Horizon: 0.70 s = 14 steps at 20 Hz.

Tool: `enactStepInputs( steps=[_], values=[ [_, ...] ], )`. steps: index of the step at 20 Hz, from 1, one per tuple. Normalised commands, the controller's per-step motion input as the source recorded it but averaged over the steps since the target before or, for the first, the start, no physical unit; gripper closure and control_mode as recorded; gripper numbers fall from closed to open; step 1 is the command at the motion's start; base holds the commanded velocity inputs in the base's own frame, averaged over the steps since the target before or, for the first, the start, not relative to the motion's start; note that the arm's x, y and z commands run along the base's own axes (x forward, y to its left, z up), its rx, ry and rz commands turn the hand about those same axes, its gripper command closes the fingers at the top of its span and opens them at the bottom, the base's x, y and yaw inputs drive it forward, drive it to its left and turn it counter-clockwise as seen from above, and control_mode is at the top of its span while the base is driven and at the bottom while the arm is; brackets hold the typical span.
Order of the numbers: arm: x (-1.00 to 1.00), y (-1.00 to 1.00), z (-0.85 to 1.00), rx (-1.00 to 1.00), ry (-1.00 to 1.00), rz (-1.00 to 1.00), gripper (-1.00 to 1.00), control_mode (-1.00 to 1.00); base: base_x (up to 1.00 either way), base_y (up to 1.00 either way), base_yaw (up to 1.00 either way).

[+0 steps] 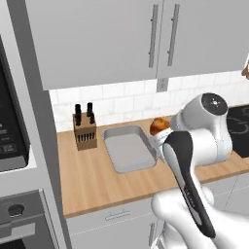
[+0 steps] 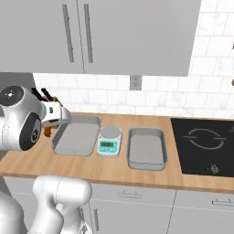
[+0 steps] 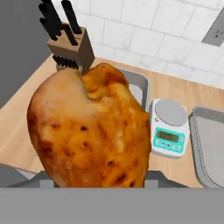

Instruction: Place one bell pepper and one chicken drumstick in each tupperware on the nearby counter, to pack two identical lunches.

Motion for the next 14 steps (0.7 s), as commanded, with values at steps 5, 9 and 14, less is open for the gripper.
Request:
enactStepInputs(
  steps=[5, 9, 14],
  values=[
    [1.00, 0.46, -0.97, -0.04, 0.29, 0.05, 1.00, -1.00, 0.00, 0.00, 0.00],
    [1.00, 0.13, -0.93, -0.05, 0.10, 0.00, 1.00, -1.00, 0.00, 0.00, 0.00],
    [1.00, -0.07, -0.73, -0.01, 0.03, 0.00, 1.00, -1.00, 0.00, 0.00, 0.00]
  ],
)
